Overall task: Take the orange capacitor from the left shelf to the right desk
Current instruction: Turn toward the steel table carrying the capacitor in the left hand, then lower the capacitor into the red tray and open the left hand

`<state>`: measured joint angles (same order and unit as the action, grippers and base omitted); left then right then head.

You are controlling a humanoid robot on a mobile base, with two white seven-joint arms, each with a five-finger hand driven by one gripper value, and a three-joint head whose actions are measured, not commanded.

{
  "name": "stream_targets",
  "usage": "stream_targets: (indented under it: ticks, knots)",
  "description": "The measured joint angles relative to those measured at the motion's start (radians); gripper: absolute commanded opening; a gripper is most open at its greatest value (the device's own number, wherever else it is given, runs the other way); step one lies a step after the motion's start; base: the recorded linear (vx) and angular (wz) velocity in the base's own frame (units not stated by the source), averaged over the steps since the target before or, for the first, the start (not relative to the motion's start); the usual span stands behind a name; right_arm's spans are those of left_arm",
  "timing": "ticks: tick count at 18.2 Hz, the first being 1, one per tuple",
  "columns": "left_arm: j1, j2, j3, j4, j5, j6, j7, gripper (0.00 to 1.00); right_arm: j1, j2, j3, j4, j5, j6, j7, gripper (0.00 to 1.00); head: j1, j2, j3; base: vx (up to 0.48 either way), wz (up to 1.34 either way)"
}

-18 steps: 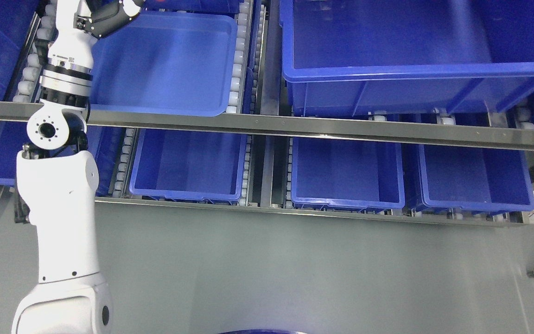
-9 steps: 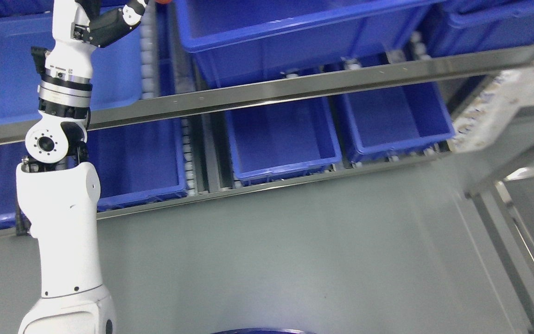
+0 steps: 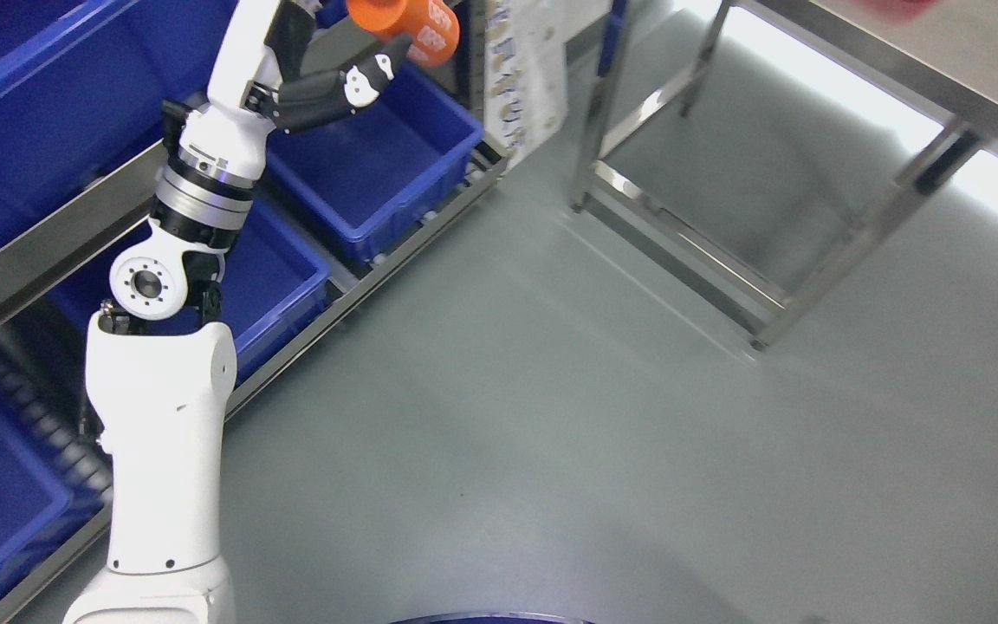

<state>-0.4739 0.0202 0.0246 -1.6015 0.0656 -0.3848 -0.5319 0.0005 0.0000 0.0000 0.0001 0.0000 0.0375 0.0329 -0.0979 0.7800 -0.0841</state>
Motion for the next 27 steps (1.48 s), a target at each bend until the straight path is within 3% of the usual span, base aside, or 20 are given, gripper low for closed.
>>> stream_targets:
  ticks: [9, 27]
  knots:
    - [0.043, -0.011, -0.101, -0.021, 0.004, 0.011, -0.004, 0.01, -0.001, 0.000, 0.000, 0.000, 0.000, 0.000, 0.006, 1.00, 0.0000, 0.000, 0.000, 0.200, -0.67]
    - [-0.101, -0.019, -0.194, 0.025, -0.029, 0.140, 0.029, 0.02, -0.001, 0.000, 0.000, 0.000, 0.000, 0.000, -0.001, 1.00, 0.0000, 0.000, 0.000, 0.363, -0.12]
